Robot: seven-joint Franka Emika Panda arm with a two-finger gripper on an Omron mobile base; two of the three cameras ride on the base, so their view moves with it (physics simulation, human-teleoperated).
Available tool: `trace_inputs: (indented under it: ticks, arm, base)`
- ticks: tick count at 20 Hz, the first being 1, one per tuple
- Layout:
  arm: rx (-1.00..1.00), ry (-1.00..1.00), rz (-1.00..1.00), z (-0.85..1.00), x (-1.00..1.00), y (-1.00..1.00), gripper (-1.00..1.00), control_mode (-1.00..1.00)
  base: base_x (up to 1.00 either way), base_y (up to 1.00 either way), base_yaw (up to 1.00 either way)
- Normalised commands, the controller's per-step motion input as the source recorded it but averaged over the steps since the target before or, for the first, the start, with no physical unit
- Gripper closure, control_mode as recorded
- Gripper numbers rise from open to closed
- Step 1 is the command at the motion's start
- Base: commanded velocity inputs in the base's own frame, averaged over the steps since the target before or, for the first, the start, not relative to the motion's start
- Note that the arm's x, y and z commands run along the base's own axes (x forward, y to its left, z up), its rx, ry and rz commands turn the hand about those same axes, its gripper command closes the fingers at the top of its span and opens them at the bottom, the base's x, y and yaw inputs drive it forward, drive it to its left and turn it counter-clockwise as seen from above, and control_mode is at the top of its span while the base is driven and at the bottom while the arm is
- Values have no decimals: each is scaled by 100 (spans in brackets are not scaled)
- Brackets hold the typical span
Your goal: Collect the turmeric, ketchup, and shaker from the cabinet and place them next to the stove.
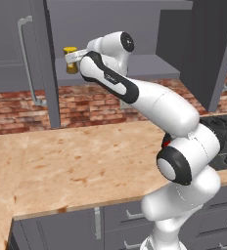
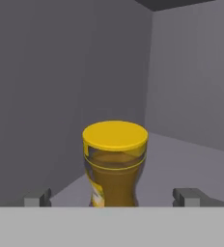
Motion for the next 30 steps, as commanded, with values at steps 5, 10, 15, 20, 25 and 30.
trace_inputs:
  ticks: [5,10,15,20,25,30]
  arm:
    - [0,0,0,0,18,0,-100,-100]
    - [0,0,0,0,21,2,-100,-100]
    - [0,1,0,0,15,18,-100,-100]
    - [0,0,0,0,0,34,-100,-100]
    - [0,1,0,0,1,18,-100,-100]
    - [0,3,0,0,2,0,-100,-100]
  base:
    - [0,0,0]
    - [0,0,0]
    - [0,0,0]
    - [0,0,0]
    - [0,0,0]
    - [0,0,0]
